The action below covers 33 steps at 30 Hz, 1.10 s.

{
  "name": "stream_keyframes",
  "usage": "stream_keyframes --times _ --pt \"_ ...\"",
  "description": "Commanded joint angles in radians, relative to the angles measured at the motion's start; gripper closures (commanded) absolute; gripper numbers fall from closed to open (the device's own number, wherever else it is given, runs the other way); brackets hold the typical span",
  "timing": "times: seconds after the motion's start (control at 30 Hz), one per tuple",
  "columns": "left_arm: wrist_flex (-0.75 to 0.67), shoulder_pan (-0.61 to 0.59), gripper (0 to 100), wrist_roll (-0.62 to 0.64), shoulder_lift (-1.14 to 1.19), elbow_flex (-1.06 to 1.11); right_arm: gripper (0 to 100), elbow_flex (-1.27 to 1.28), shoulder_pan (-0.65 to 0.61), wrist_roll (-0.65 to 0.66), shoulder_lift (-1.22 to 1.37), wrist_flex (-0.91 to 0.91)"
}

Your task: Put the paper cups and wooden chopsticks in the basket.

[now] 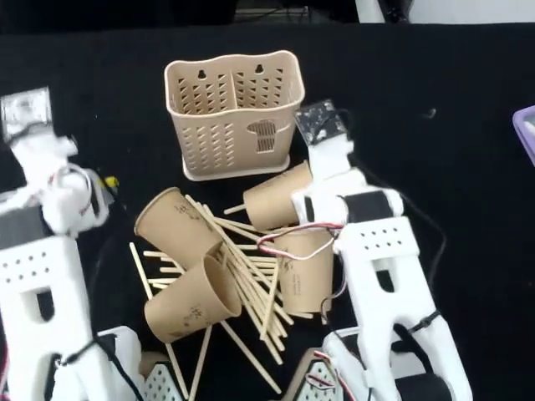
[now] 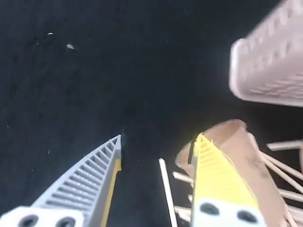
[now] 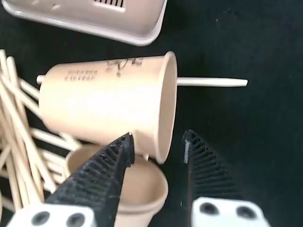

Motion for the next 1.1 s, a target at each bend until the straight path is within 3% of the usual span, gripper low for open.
stream_keyframes --times 0.0,0.1,0.27,0.4,0.5,0.7,0.87,1.07 --pt "-0.216 -0.010 75 0.000 -0.176 0.283 82.2 -0.038 0.008 0.012 0.039 -0.048" --pt "-0.308 -0.013 75 0.002 -0.282 0.417 82.2 -0.077 0.009 0.012 0.077 -0.048" --pt "-0.318 -0.012 75 0.002 -0.443 0.552 82.8 -0.101 0.003 0.052 0.133 -0.061" --pt "-0.321 -0.012 75 0.002 -0.529 0.615 99.5 -0.064 0.005 0.072 0.124 -0.100" --pt "-0.321 -0.012 75 0.005 -0.563 0.642 99.1 -0.028 0.005 0.069 0.064 -0.094" --pt "-0.318 -0.012 75 0.115 -0.566 0.648 98.8 -0.074 0.006 0.072 -0.225 0.173" --pt "-0.319 -0.013 75 0.150 -0.566 0.650 98.8 -0.272 0.006 0.130 -0.441 0.410" --pt "-0.318 -0.013 75 0.170 -0.566 0.651 98.8 -0.602 0.006 0.127 -0.414 0.482"
